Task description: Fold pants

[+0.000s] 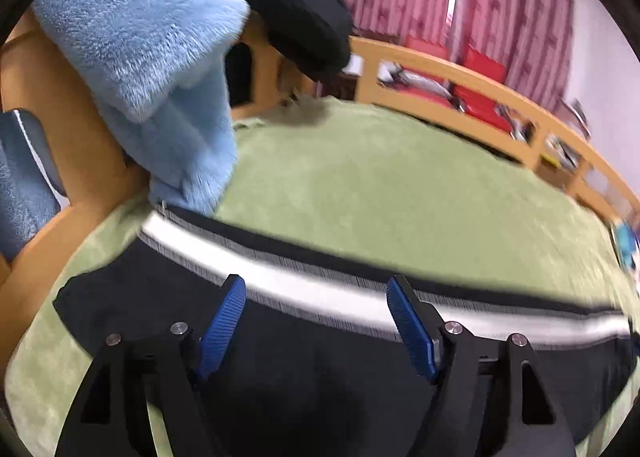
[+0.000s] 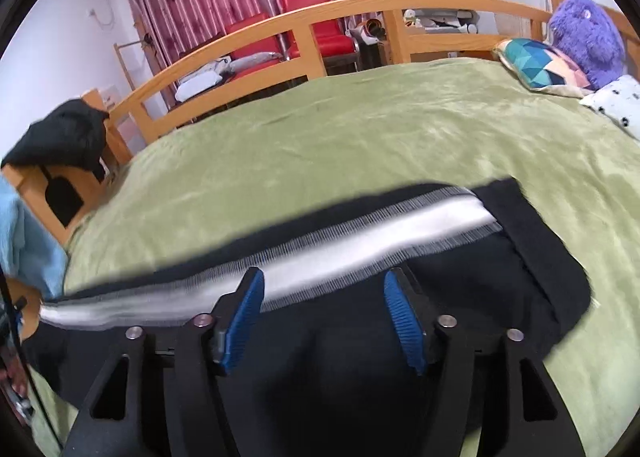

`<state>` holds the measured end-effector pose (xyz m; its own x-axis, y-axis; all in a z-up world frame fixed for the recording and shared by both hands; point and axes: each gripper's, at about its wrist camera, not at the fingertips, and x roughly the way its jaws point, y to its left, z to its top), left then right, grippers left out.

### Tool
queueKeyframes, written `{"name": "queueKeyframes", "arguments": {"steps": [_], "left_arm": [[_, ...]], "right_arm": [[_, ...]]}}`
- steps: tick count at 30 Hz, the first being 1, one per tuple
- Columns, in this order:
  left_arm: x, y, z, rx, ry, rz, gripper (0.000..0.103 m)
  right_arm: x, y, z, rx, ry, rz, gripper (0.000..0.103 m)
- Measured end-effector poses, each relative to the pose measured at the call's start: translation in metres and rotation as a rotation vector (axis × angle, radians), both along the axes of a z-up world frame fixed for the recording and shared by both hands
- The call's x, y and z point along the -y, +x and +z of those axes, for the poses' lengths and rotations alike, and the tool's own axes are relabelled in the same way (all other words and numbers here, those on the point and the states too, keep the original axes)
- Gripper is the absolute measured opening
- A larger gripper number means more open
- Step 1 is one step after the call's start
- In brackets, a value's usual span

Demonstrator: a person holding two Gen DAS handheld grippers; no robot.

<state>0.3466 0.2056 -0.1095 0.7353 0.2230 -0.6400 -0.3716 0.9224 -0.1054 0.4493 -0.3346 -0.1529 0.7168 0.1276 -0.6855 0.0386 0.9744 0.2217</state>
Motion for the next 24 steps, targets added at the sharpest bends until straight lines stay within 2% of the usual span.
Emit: {"name": "queueKeyframes", "arguments": {"steps": [2,5,8,11,13,19,21,24], "left_arm": [[0.014,-0.017,-0.009,-0.031,0.013,-0.045,0.077],[0.021,-0.043,-0.029,-0.084,0.015,-0.040,0.077],[0.012,-0.073,-0.057,-0.124,-0.097,-0.008,0.077],[-0.007,-0.091,-0.085,-0.128,-0.245,0.039,0.077],[-0.019,-0.091,-0.099,-0.138,-0.298,0.076,0.076],[-0.039,-0.082,-0.106,-0.075,-0.330,0.099,0.076],[-0.044,-0.070,-0.107,-0.082,-0.319,0.110,0.076],[-0.061,-0.055,-0.116,-0.063,-0.415,0.166,0.077]], "right_arm": [[0.005,-0.030,-0.006,-0.021,-0.028,0.002,0.069],[0.019,-0.062,-0.021,-0.062,-0.051,-0.038,0.071],[0.035,-0.086,-0.041,-0.120,-0.042,-0.080,0.071],[0.054,-0.098,-0.062,-0.156,0.031,-0.117,0.072],[0.067,-0.095,-0.072,-0.172,0.111,-0.148,0.072],[0.084,-0.067,-0.086,-0.141,0.302,-0.208,0.078],[0.082,-0.048,-0.093,-0.151,0.317,-0.221,0.078],[0.075,-0.029,-0.093,-0.121,0.288,-0.256,0.080]]}}
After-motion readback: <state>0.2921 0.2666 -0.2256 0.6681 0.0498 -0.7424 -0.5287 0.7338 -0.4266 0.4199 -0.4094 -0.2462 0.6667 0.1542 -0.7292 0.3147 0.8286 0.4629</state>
